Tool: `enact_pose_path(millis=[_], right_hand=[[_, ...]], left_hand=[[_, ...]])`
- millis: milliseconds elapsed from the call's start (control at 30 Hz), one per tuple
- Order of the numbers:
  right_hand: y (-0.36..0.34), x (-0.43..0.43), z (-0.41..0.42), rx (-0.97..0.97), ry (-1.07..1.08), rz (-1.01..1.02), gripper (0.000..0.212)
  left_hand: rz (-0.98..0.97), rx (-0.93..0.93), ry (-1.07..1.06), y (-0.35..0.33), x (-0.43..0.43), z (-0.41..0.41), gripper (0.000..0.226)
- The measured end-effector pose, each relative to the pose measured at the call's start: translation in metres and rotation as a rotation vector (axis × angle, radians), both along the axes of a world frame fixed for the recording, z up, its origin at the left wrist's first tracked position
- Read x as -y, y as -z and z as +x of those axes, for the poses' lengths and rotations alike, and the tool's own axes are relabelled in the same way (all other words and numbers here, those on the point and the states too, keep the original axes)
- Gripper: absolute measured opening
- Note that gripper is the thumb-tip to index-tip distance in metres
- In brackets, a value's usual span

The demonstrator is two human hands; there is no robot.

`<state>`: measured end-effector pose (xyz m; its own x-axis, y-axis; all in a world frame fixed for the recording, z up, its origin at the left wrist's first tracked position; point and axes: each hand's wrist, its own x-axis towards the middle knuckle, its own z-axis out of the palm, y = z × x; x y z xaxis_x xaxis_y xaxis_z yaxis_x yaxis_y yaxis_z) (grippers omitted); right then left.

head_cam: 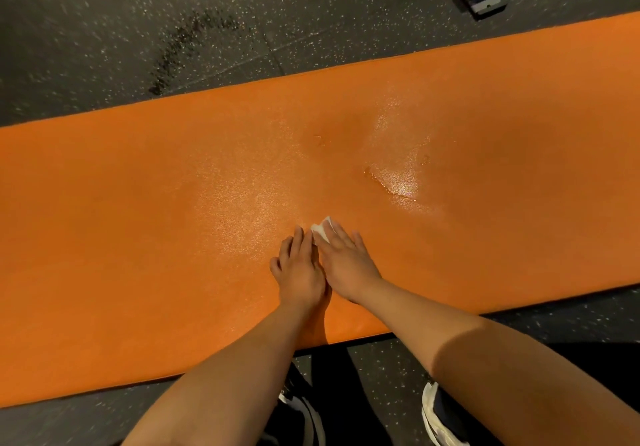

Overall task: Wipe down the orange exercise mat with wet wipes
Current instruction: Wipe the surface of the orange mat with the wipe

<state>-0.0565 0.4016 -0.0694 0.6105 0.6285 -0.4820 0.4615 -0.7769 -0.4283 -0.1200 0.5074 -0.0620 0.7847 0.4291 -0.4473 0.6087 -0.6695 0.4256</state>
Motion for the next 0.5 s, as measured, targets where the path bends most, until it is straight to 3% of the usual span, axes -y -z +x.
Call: enact_pose_path(millis=[233,400,500], right_hand=[[-0.004,0.024,0.017,0.064,0.325,-0.183,0.060],[-0.011,0.019,-0.009,0.031,0.031,-0.065,0.056],[-0.008,0.034,0.008,0.114,0.054,-0.133,0.060]], left_hand=[[0.064,-0.043,0.058,-0.003,0.003,-0.003,0.053],[0.065,-0.037,0.038,-0.002,0.006,-0.001,0.050],[0.073,-0.041,0.046,-0.002,0.003,-0.001,0.050]])
